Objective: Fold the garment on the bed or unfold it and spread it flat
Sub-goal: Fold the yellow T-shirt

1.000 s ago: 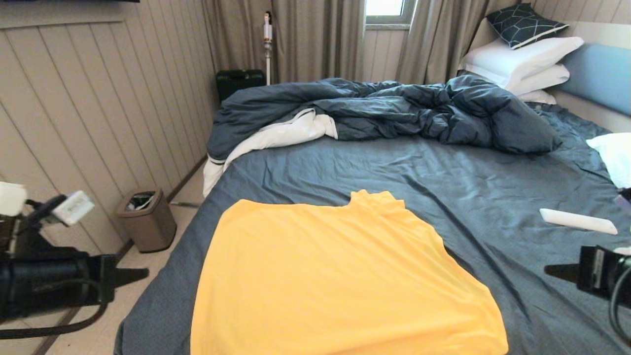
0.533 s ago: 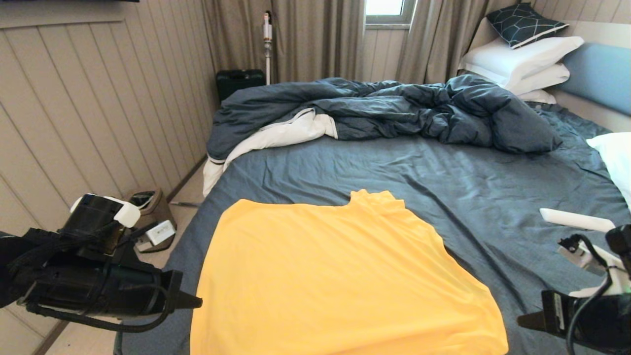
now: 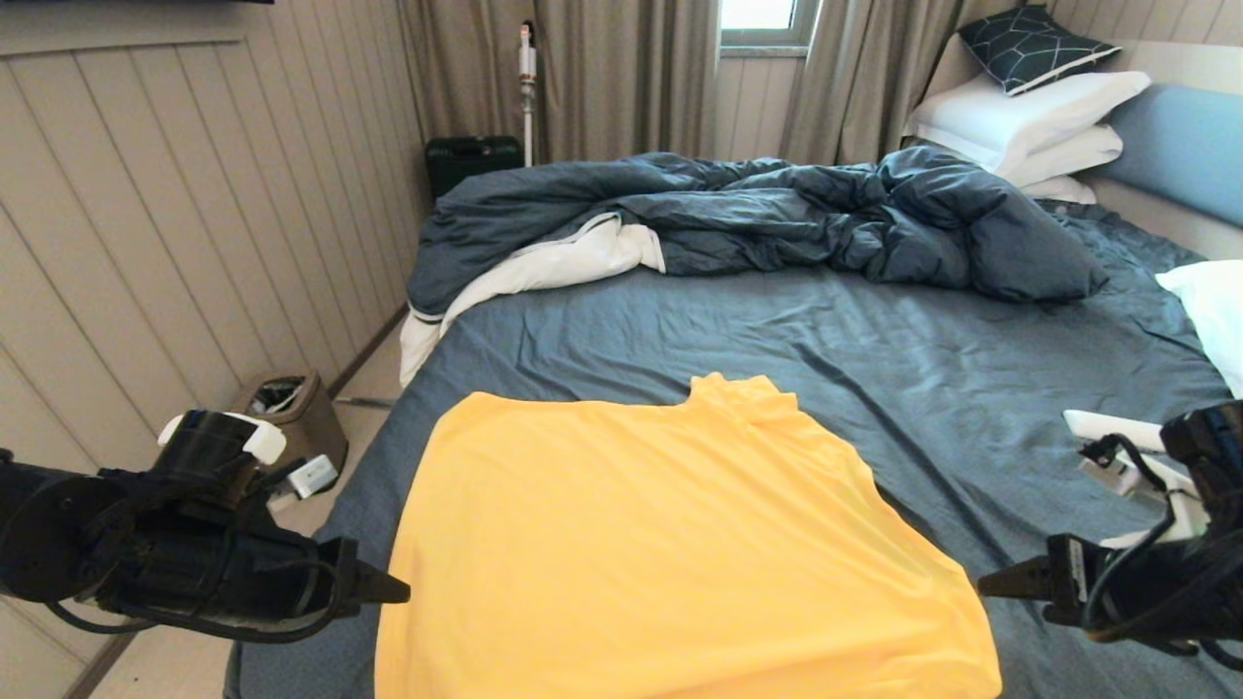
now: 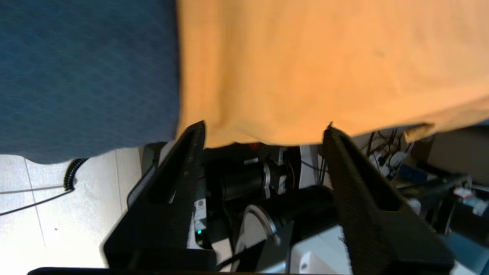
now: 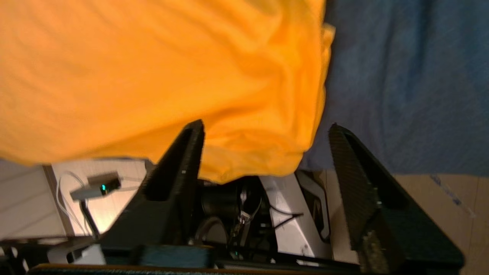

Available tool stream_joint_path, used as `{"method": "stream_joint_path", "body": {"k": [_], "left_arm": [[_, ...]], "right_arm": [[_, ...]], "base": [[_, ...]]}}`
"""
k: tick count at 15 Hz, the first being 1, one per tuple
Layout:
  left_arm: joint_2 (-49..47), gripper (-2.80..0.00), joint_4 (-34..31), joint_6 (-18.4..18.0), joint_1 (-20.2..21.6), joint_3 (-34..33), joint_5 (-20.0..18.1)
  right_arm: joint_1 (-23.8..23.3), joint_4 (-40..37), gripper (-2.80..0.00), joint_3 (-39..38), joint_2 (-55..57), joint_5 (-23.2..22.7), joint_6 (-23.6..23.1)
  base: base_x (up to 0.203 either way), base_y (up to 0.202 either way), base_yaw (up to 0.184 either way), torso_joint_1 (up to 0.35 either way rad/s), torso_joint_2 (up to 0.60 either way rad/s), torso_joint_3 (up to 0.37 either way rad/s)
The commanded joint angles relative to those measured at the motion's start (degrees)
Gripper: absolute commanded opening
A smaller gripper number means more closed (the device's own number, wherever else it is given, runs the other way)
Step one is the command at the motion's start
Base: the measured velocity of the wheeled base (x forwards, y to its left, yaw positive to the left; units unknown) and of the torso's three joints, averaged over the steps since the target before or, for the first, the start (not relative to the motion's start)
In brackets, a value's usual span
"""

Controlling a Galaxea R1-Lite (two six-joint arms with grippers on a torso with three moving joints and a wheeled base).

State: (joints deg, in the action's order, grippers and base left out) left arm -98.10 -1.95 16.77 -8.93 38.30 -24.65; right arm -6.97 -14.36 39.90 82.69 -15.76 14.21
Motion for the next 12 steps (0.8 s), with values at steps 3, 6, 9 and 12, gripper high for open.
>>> {"method": "stream_joint_path", "body": {"k": [3, 6, 9, 12], "left_arm": [[-3.9, 0.00, 4.9, 0.1, 0.9, -3.8, -0.1], [-8.1, 0.00, 8.5, 1.2, 0.9, -5.2, -0.3], [-12.2, 0.00, 16.5, 3.9, 0.7, -6.5, -0.3], [-12.0, 0.00, 16.9, 4.4, -0.8, -6.9, -0.4]], "right_arm": [[-0.5, -0.3, 0.00, 3.6, 0.4, -0.1, 0.8], [-0.5, -0.4, 0.00, 5.2, 0.5, 0.1, 0.8], [-0.6, -0.1, 0.00, 5.3, 0.7, 0.2, 0.6], [-0.4, -0.1, 0.00, 5.9, 0.7, 0.1, 0.6]], "base": [[0.000, 0.000, 0.000, 0.000, 0.00, 0.000], [0.000, 0.000, 0.000, 0.000, 0.00, 0.000], [0.000, 0.000, 0.000, 0.000, 0.00, 0.000], [0.000, 0.000, 0.000, 0.000, 0.00, 0.000]]}}
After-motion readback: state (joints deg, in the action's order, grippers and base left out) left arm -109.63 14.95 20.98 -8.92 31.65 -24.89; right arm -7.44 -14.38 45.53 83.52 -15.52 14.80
